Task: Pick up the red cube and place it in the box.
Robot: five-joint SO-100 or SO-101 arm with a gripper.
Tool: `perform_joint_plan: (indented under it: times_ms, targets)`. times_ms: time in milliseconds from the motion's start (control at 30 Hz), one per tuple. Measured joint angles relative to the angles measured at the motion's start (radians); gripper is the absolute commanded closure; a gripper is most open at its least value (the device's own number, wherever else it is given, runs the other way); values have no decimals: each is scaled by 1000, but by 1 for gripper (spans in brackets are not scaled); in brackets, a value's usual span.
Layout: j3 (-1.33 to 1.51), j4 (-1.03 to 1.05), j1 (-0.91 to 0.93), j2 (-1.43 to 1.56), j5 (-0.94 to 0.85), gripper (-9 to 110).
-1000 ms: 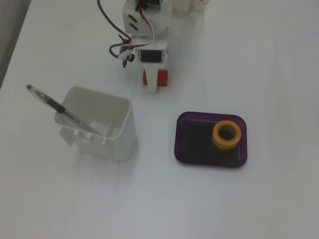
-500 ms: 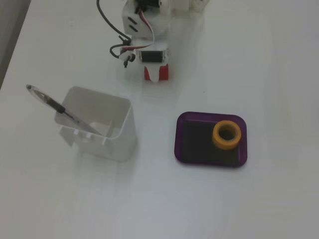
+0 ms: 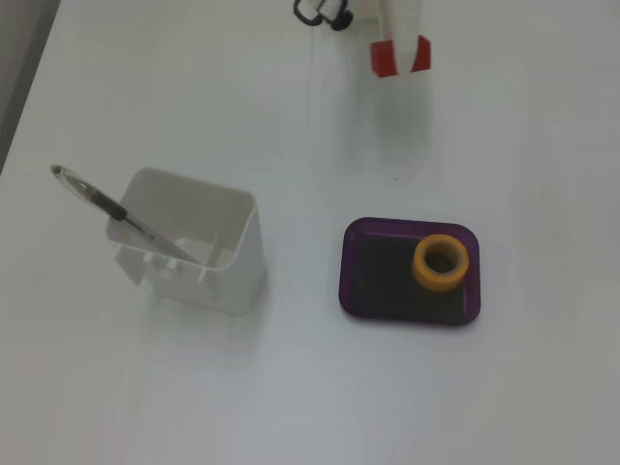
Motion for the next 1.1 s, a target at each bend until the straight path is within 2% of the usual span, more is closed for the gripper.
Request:
perform_joint_plan:
  times_ms: [267,533,667,867,1100]
  targets:
    - [295,-414,-28,72,175,102]
    - [276,-749,-2,-247,236,102]
    - [163,-818,103,-469,236,102]
    - [-54,-828,161,-782,236,102]
    - [-184,-828,167,-933,236,102]
